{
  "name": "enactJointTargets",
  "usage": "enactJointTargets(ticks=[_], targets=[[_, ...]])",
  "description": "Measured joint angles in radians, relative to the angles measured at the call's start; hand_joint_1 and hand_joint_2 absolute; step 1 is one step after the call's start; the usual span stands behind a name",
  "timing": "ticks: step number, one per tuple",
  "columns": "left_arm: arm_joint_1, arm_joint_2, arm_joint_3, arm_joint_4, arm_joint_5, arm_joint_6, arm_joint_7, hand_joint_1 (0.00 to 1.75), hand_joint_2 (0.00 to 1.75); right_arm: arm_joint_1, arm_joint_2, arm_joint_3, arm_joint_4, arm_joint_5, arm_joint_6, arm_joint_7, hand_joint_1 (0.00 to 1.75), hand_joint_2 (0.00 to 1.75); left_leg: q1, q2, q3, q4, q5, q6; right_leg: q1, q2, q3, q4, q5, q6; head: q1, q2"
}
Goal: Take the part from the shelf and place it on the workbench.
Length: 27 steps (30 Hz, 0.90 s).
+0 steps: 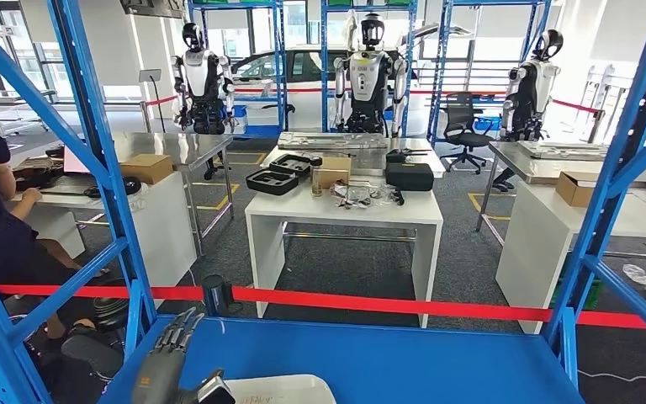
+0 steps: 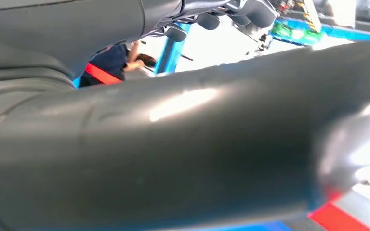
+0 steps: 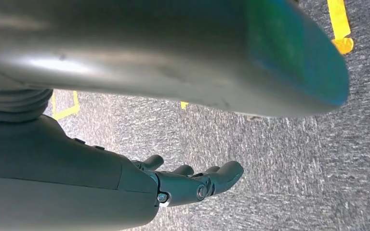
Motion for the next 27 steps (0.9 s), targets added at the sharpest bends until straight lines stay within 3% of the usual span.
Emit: enactJointTargets(ticks=[5, 10, 20, 24, 27], targets=[[0.019, -0.018, -0.036, -0.007, 0.058, -0.111, -0.028, 0.0, 0.0, -0.002, 0.0, 0.0, 0.0, 0.0, 0.0, -0.006, 0.0, 0.0, -0.001, 0.0, 0.001, 0.0, -0.003, 0.009, -0.001, 0.0, 0.006, -0.01, 0.002, 0.015, 0.0, 0.0], [0.065, -0.03, -0.138, -0.045, 0.209, -0.266, -0.034, 0.0, 0.0, -0.001, 0.0, 0.0, 0.0, 0.0, 0.0, -0.007, 0.0, 0.0, -0.002, 0.0, 0.001, 0.001, -0.004, 0.011, -0.003, 0.0, 0.007, -0.012, 0.002, 0.021, 0.0, 0.0], [0.102, -0.063, -0.33, -0.028, 0.238, -0.239, -0.032, 0.0, 0.0, 0.001, 0.0, 0.0, 0.0, -0.002, 0.0, -0.006, 0.0, 0.0, -0.002, 0.0, 0.003, 0.0, -0.004, 0.011, -0.002, 0.0, 0.007, -0.012, 0.002, 0.022, 0.0, 0.0], [0.102, -0.074, -0.357, 0.002, 0.222, -0.206, -0.022, 0.0, 1.75, 0.003, 0.0, 0.0, 0.0, -0.003, 0.0, -0.005, 0.0, 0.0, -0.002, 0.001, 0.004, -0.001, -0.004, 0.011, -0.002, 0.001, 0.007, -0.011, 0.002, 0.022, 0.0, 0.0], [0.101, -0.081, -0.368, 0.024, 0.21, -0.17, -0.014, 0.0, 1.75, 0.004, 0.0, 0.0, 0.0, -0.002, 0.0, -0.001, 0.0, 0.0, -0.002, 0.001, 0.004, -0.001, -0.004, 0.011, -0.002, 0.001, 0.007, -0.011, 0.002, 0.022, 0.0, 0.0]])
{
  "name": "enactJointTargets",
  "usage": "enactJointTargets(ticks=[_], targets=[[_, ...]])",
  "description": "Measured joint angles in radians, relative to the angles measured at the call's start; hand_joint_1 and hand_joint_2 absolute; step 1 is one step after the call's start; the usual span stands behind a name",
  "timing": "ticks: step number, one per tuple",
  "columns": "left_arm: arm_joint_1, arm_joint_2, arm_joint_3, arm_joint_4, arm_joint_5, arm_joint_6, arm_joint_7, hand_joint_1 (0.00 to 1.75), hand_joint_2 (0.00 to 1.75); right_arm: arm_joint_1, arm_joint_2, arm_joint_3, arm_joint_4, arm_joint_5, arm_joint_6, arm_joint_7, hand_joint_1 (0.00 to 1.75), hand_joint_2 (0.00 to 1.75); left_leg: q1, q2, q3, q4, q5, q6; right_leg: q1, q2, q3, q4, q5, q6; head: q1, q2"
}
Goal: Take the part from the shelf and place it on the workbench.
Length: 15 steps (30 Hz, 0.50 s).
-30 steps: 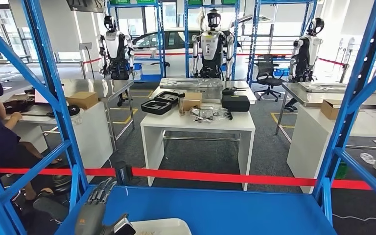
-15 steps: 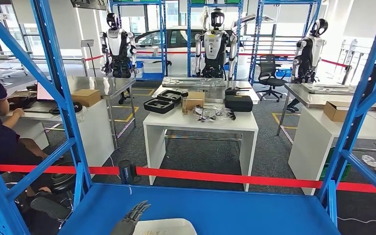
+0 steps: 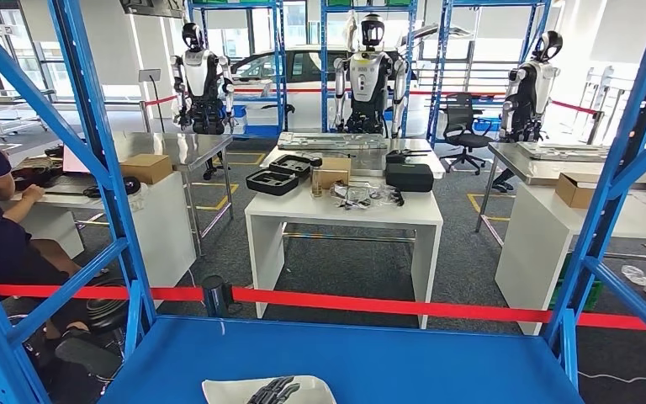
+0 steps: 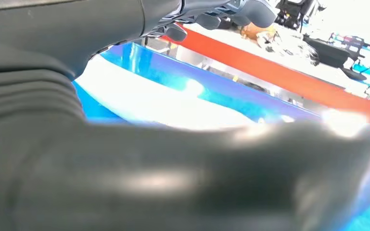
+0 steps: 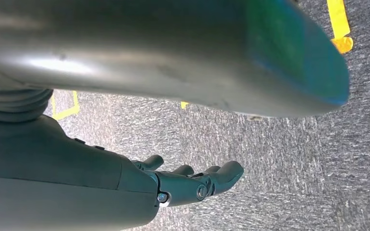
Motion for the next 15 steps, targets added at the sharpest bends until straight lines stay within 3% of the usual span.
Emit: enactJointTargets(ticks=[9, 15], targets=[[-0.001, -0.01, -0.009, 0.033, -0.011, 0.025, 0.007, 0.0, 1.75, 0.001, 0.0, 0.0, 0.0, 0.0, 0.0, 0.005, 0.0, 0.0, 0.0, 0.0, 0.0, 0.0, 0.0, 0.0, 0.0, 0.0, 0.0, 0.0, 0.0, 0.0, 0.0, 0.0], [-0.002, -0.017, -0.02, 0.043, -0.089, 0.219, 0.073, 0.0, 1.75, 0.001, 0.0, 0.0, 0.0, 0.001, -0.001, 0.004, 0.0, 0.0, 0.0, 0.0, 0.0, 0.0, 0.0, 0.0, 0.0, 0.0, 0.0, 0.0, 0.0, 0.0, 0.0, 0.0]])
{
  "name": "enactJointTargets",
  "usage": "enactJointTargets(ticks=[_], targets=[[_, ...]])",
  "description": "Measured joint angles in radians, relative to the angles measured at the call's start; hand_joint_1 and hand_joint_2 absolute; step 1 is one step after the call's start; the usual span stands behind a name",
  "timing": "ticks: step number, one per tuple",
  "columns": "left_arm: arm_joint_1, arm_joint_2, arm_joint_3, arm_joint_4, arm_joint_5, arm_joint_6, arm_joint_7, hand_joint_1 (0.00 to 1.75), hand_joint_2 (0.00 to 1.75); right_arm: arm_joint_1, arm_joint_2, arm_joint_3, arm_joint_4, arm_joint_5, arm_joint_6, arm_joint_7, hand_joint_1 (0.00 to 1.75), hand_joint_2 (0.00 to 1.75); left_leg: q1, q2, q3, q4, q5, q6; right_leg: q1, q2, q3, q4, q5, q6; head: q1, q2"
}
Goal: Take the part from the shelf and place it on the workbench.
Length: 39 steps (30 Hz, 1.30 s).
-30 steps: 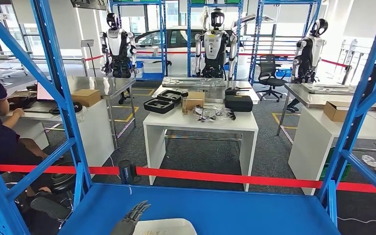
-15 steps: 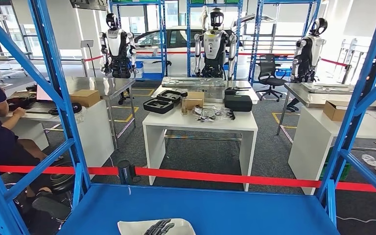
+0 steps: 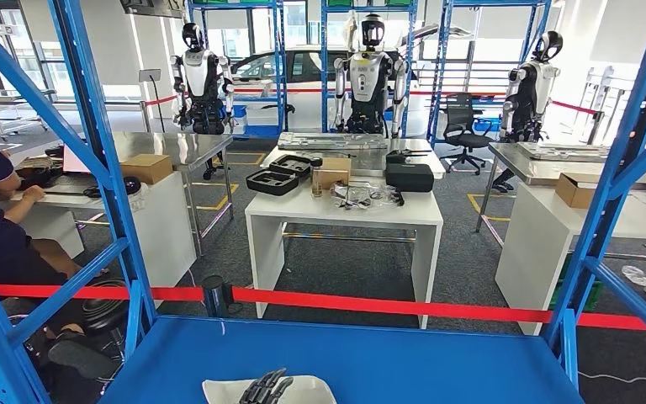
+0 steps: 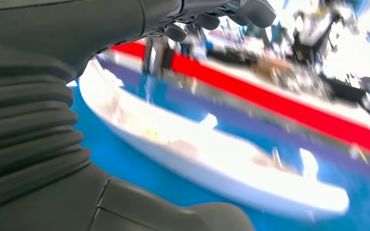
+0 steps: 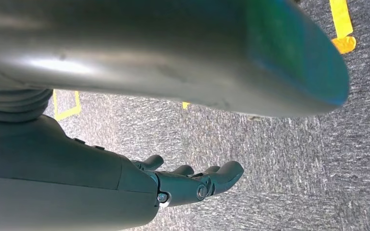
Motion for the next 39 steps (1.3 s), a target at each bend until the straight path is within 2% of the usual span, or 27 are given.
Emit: enactJointTargets(ticks=[3, 8, 13, 16, 25, 33, 39], targets=[[-0.003, -0.006, -0.006, 0.014, -0.038, 0.062, 0.045, 0.0, 1.75, 0.0, 0.0, 0.0, 0.0, 0.004, -0.001, -0.002, 0.0, 0.0, 0.0, 0.0, 0.0, 0.0, 0.0, 0.0, 0.0, 0.0, 0.0, 0.0, 0.0, 0.0, 0.0, 0.0], [-0.025, -0.014, -0.01, 0.047, -0.087, 0.092, 0.131, 0.0, 1.75, -0.001, 0.0, 0.0, 0.0, 0.006, -0.004, -0.001, 0.0, 0.0, 0.0, 0.0, 0.0, 0.0, 0.0, 0.0, 0.0, 0.0, 0.0, 0.0, 0.0, 0.0, 0.0, 0.0], [-0.06, -0.022, -0.01, 0.079, -0.125, 0.091, 0.268, 0.0, 1.75, -0.001, 0.001, 0.0, 0.0, 0.007, -0.008, 0.003, 0.0, 0.0, 0.0, 0.0, 0.0, 0.0, 0.0, 0.0, 0.0, 0.0, 0.0, 0.0, 0.0, 0.0, 0.0, 0.0], [-0.083, -0.024, -0.01, 0.097, -0.139, 0.053, 0.322, 0.0, 1.75, -0.001, 0.001, 0.001, 0.0, 0.01, -0.009, 0.001, 0.0, 0.0, 0.0, 0.0, 0.0, 0.0, 0.0, 0.0, 0.0, 0.0, 0.0, 0.0, 0.0, 0.0, 0.0, 0.0], [-0.117, -0.023, -0.01, 0.137, -0.118, -0.122, 0.336, 0.0, 1.75, 0.0, 0.001, 0.01, 0.0, 0.028, 0.0, -0.002, 0.0, 0.0, 0.0, 0.0, 0.0, 0.0, 0.0, 0.0, 0.0, 0.0, 0.0, 0.0, 0.0, 0.0, 0.0, 0.0], [-0.117, -0.017, -0.01, 0.161, -0.114, -0.208, 0.331, 0.0, 1.75, 0.0, 0.001, 0.018, 0.0, 0.037, 0.005, -0.002, 0.0, 0.0, 0.0, 0.0, 0.0, 0.0, 0.0, 0.0, 0.0, 0.0, 0.0, 0.0, 0.0, 0.0, 0.0, 0.0], [-0.116, -0.013, -0.01, 0.171, -0.112, -0.219, 0.324, 0.0, 1.75, 0.0, 0.001, 0.023, 0.0, 0.037, 0.005, 0.0, 0.0, 0.0, 0.0, 0.0, 0.0, 0.0, 0.0, 0.0, 0.0, 0.0, 0.0, 0.0, 0.0, 0.0, 0.0, 0.0]])
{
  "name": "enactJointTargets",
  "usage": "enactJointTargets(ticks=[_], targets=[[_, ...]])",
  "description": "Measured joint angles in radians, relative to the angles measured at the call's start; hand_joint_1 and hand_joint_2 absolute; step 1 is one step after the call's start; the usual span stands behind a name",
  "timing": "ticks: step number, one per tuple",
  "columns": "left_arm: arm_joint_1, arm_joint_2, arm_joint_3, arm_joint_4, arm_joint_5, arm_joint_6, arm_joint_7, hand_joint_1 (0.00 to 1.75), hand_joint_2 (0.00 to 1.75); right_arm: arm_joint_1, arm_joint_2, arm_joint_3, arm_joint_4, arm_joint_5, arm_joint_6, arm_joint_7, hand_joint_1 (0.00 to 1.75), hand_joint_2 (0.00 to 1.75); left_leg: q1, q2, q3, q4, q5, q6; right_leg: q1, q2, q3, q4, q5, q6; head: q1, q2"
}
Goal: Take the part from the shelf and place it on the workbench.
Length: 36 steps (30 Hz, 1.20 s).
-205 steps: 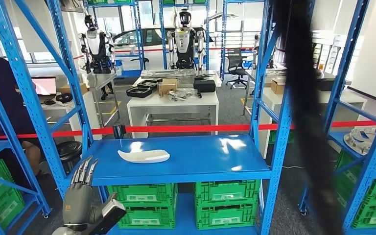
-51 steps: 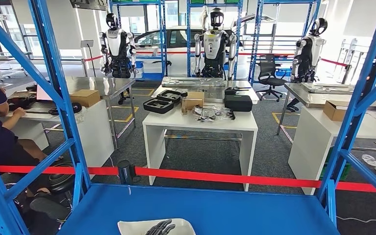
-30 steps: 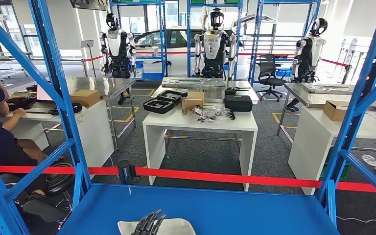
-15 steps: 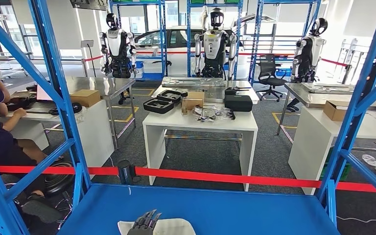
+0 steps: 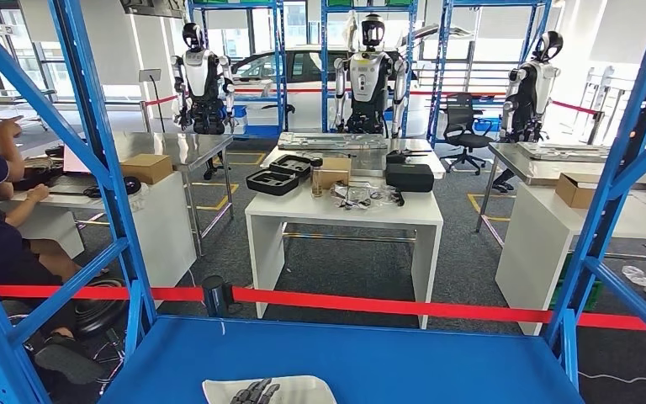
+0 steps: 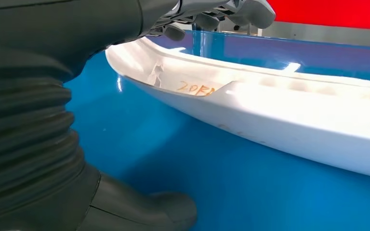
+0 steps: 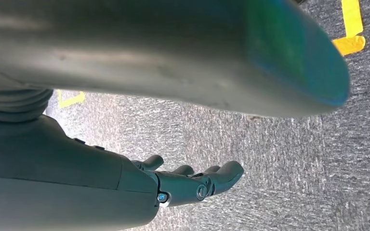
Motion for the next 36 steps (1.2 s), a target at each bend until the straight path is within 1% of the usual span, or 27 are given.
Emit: enactJointTargets(ticks=[14, 15, 18, 19, 20, 25, 36], targets=[[0.001, 0.001, 0.0, 0.005, 0.003, 0.002, 0.011, 0.0, 1.75, 0.0, 0.0, 0.001, 0.0, 0.0, 0.0, 0.001, 0.0, 0.0, 0.0, 0.0, 0.0, 0.0, 0.0, 0.0, 0.0, 0.0, 0.001, 0.0, 0.0, 0.0, 0.0, 0.0], [0.001, 0.001, 0.0, 0.005, 0.004, 0.003, 0.015, 0.08, 1.75, 0.0, 0.0, 0.001, 0.0, 0.0, 0.0, 0.001, 0.0, 0.0, 0.0, 0.0, 0.001, 0.0, 0.0, 0.0, 0.0, 0.0, 0.001, 0.0, 0.0, 0.0, 0.0, 0.0], [0.002, 0.002, 0.0, 0.007, 0.008, 0.008, 0.029, 1.37, 1.75, 0.0, 0.0, 0.002, 0.0, 0.0, 0.001, -0.003, 0.0, 0.0, 0.0, 0.0, 0.001, 0.0, 0.0, 0.0, 0.0, 0.0, 0.001, 0.0, 0.0, 0.0, 0.0, 0.0], [0.004, 0.002, 0.0, 0.008, 0.009, 0.011, 0.034, 1.72, 1.75, 0.0, 0.0, 0.002, 0.0, 0.0, 0.001, -0.004, 0.0, 0.0, 0.0, 0.0, 0.001, 0.0, 0.0, 0.0, 0.0, 0.0, 0.001, 0.0, 0.0, 0.0, 0.0, 0.0], [0.007, 0.002, 0.0, 0.01, 0.009, 0.014, 0.038, 1.75, 1.75, 0.0, 0.0, 0.003, 0.0, 0.0, 0.002, -0.005, 0.0, 0.0, 0.0, 0.0, 0.001, 0.0, 0.0, 0.0, 0.0, 0.0, 0.001, 0.0, 0.0, 0.0, 0.0, 0.0], [0.02, 0.002, 0.001, 0.015, 0.009, 0.022, 0.056, 1.75, 1.75, 0.0, 0.0, 0.003, 0.0, 0.0, 0.001, -0.005, 0.0, 0.0, 0.0, 0.0, 0.001, 0.0, 0.0, 0.0, 0.0, 0.0, 0.001, 0.0, 0.0, 0.0, 0.0, 0.0], [0.023, 0.002, 0.002, 0.017, 0.009, 0.025, 0.059, 1.75, 1.75, 0.001, 0.0, 0.003, 0.001, -0.005, -0.004, 0.0, 0.0, 0.0, 0.0, 0.0, 0.003, 0.0, 0.0, 0.0, 0.0, 0.0, 0.003, 0.0, 0.0, 0.0, 0.0, 0.0]])
